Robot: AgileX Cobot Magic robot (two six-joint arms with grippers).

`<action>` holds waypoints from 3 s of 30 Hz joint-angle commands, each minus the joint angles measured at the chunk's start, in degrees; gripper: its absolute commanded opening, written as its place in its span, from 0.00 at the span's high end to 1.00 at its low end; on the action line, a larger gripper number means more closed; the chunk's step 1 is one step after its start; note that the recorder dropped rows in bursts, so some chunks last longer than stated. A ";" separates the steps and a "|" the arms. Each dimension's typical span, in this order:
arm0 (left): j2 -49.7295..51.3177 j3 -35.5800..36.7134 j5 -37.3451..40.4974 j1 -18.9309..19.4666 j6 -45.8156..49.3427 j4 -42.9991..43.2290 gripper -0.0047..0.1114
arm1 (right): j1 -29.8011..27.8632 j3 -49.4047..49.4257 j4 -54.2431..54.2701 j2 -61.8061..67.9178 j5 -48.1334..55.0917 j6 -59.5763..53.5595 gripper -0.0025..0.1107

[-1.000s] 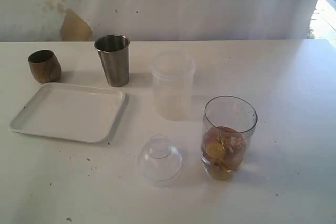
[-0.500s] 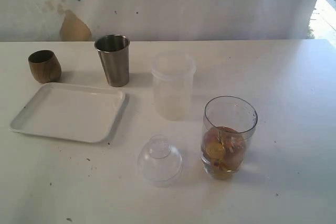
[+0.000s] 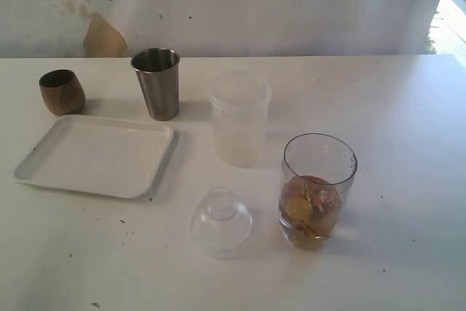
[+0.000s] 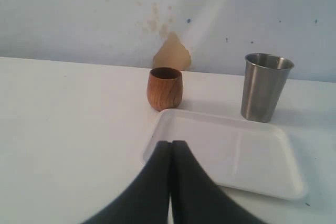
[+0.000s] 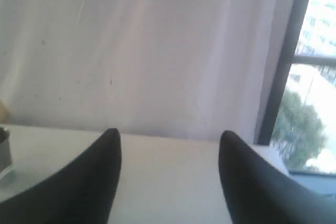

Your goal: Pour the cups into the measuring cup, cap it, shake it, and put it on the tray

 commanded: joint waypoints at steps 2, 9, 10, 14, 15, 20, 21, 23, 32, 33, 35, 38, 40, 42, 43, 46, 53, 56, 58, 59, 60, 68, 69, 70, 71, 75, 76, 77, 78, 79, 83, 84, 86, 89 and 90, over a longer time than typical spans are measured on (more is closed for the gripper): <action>-0.27 0.25 -0.81 -0.04 -0.34 0.23 0.96 | 4.28 -11.05 32.83 8.77 6.75 -37.15 0.51; -0.27 0.25 -0.81 -0.04 -0.34 0.23 0.96 | 6.21 -21.37 33.62 22.02 21.95 -33.70 0.51; -0.27 0.25 -0.81 -0.04 -0.34 0.23 0.96 | 6.21 -23.02 31.65 24.53 25.42 -30.82 0.51; -0.27 0.25 -0.81 -0.04 -0.34 0.23 0.96 | 6.21 -31.42 23.93 36.17 39.26 -21.64 0.51; -0.27 0.25 -0.81 -0.04 -0.34 0.23 0.96 | 6.21 -33.48 26.45 38.88 42.79 -22.45 0.51; -0.27 0.25 -0.81 -0.04 -0.34 0.23 0.96 | 9.65 -34.98 47.59 40.39 44.39 -38.37 0.53; -0.27 0.25 -0.81 -0.04 -0.34 0.23 0.96 | 11.96 -35.78 43.15 40.78 44.42 -37.31 0.54; -0.27 0.25 -0.81 -0.04 -0.34 0.23 0.96 | 18.51 -37.56 28.29 42.53 44.42 -29.28 0.55; -0.27 0.25 -0.81 -0.04 -0.34 0.23 0.96 | 32.97 -43.82 18.64 56.91 47.01 -15.78 0.53; -0.27 0.25 -0.81 -0.04 -0.34 0.23 0.96 | 33.30 -44.33 18.51 58.10 47.48 -15.78 0.53; -0.27 0.25 -0.81 -0.04 -0.34 0.23 0.96 | 33.93 -44.83 18.51 60.69 47.87 -15.78 0.49; -0.27 0.25 -0.81 -0.04 -0.34 0.23 0.96 | 34.10 -44.83 18.39 63.82 48.40 -15.78 0.45; -0.27 0.25 -0.81 -0.04 -0.34 0.23 0.96 | 34.10 -44.83 17.88 65.78 48.79 -15.78 0.44; -0.27 0.25 -0.81 -0.04 -0.34 0.23 0.96 | 34.10 -44.83 16.41 67.76 48.70 -15.34 0.44; -0.27 0.25 -0.81 -0.04 -0.34 0.23 0.96 | 34.10 -44.83 15.73 68.67 48.42 -15.08 0.44; -0.27 0.25 -0.81 -0.04 -0.34 0.23 0.96 | 34.10 -44.83 14.77 71.03 46.37 -13.65 0.44; -0.27 0.25 -0.81 -0.04 -0.34 0.23 0.96 | 34.10 -44.83 12.96 74.75 43.64 -12.64 0.44; -0.27 0.25 -0.81 -0.04 -0.21 0.23 0.96 | 34.10 -44.83 12.08 75.61 42.51 -12.40 0.44; -0.27 0.25 -0.81 -0.04 -0.21 0.23 0.96 | 34.10 -44.83 11.01 76.19 41.80 -11.41 0.44; -0.27 0.25 -0.81 -0.04 -0.21 0.23 0.96 | 34.10 -44.83 10.80 76.31 41.49 -11.41 0.44; -0.27 0.25 -0.81 -0.04 -0.21 0.23 0.96 | 34.10 -44.83 10.50 76.78 41.38 -11.31 0.44; -0.27 0.25 -0.81 -0.04 -0.21 0.23 0.96 | 34.10 -44.83 10.66 79.69 41.89 -10.90 0.44; -0.27 0.25 -0.81 -0.04 -0.21 0.23 0.96 | 34.10 -44.83 10.66 79.82 42.31 -9.82 0.44; -0.27 0.25 -0.81 -0.04 -0.21 0.23 0.96 | 34.10 -44.72 10.66 79.93 42.57 -9.13 0.44; -0.27 0.25 -0.81 -0.04 -0.21 0.23 0.96 | 34.10 -44.72 10.66 79.93 42.65 -8.80 0.44; -0.27 0.25 -0.81 -0.04 -0.21 0.23 0.96 | 34.10 -44.72 10.66 79.93 44.40 -6.69 0.44; -0.27 0.25 -0.81 -0.04 -0.21 0.23 0.96 | 34.10 -44.72 10.81 79.96 44.90 -6.59 0.44; -0.27 0.25 -0.81 -0.04 -0.21 0.23 0.96 | 34.10 -44.72 10.87 80.07 45.31 -6.59 0.44; -0.27 0.25 -0.81 -0.04 -0.21 0.23 0.96 | 34.10 -44.72 10.87 80.21 45.55 -6.59 0.44; -0.27 0.25 -0.81 -0.04 -0.21 0.23 0.96 | 34.10 -44.62 10.87 80.36 45.76 -6.59 0.44; -0.27 0.25 -0.81 -0.04 -0.21 0.23 0.96 | 34.10 -44.61 12.61 81.22 45.84 -6.59 0.44; -0.27 0.25 -0.81 -0.04 -0.21 0.23 0.96 | 34.10 -44.61 13.66 81.32 46.12 -6.59 0.45; -0.27 0.25 -0.81 -0.04 -0.21 0.23 0.96 | 34.10 -44.61 14.62 81.69 46.11 -6.59 0.45; -0.27 0.25 -0.81 -0.04 -0.21 0.23 0.96 | 34.10 -44.61 14.62 81.83 46.11 -6.59 0.48; -0.27 0.25 -0.81 -0.04 -0.21 0.23 0.96 | 34.10 -44.61 14.50 81.83 46.11 -6.59 0.50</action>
